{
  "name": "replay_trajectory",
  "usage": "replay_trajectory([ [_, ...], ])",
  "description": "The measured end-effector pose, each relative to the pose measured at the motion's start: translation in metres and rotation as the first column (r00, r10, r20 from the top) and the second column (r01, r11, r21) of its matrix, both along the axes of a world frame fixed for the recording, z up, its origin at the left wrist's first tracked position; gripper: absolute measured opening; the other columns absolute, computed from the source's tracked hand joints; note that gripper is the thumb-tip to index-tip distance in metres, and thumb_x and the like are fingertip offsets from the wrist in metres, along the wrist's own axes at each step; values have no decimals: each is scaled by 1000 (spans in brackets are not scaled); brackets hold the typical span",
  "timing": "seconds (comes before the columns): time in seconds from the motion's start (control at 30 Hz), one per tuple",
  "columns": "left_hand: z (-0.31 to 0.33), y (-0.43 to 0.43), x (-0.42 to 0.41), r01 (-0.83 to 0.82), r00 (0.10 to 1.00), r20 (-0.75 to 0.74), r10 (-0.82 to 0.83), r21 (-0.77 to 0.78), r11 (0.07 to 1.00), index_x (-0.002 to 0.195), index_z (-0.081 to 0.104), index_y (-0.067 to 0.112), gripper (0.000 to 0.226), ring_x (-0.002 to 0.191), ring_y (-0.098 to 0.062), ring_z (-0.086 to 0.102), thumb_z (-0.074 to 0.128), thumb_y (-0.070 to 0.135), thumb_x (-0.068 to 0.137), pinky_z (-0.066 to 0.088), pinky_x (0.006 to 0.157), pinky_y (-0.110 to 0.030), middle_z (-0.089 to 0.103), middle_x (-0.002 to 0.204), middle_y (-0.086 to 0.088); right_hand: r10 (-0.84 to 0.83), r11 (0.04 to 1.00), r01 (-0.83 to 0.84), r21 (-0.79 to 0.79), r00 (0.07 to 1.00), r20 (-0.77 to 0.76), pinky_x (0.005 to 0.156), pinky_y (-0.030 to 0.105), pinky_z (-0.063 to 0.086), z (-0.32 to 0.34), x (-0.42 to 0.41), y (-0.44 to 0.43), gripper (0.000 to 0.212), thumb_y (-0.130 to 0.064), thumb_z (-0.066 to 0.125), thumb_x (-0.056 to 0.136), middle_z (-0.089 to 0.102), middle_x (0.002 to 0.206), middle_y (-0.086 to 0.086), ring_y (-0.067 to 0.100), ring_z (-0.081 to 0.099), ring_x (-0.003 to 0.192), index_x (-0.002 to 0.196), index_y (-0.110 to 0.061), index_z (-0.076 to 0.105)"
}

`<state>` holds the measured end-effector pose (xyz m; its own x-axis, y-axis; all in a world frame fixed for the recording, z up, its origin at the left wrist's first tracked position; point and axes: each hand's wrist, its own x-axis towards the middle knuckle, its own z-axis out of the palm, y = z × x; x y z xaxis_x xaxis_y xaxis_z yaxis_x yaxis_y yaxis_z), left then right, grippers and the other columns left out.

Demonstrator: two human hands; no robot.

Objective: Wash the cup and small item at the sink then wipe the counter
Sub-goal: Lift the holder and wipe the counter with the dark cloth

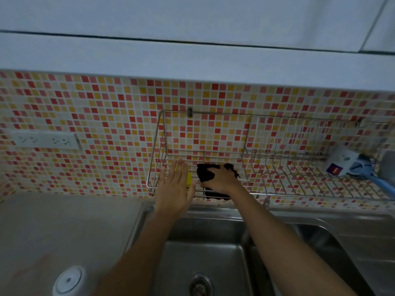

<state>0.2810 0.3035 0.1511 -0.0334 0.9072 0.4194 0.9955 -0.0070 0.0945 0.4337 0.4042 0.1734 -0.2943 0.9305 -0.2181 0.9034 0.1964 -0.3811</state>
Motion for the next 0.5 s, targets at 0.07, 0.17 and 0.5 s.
replay_trajectory([
  [0.07,0,1,0,-2,1000,3,2,-9,1000,149,-1,16,67,146,-17,-13,-1,54,93,-25,112,-36,-3,159,-2,-18,997,24,73,997,-76,94,43,49,-5,-1,-1,58,-52,56,77,55,129,8,33,51,117,130,-28,52],
  [0.17,1,2,1,-7,1000,15,8,-31,999,148,-6,18,71,146,-16,-14,-7,56,89,-24,113,-36,-5,159,-1,-83,969,115,219,985,-150,90,43,53,-10,1,-2,38,-18,54,86,57,124,12,33,53,111,124,-20,59],
  [0.5,7,-4,2,-24,1000,6,24,-112,993,150,-3,15,69,146,-15,-11,0,53,93,-14,117,-40,-4,160,-2,-177,878,274,392,948,-266,81,42,55,-4,1,-12,30,-24,45,97,57,111,18,32,59,95,123,-13,55],
])
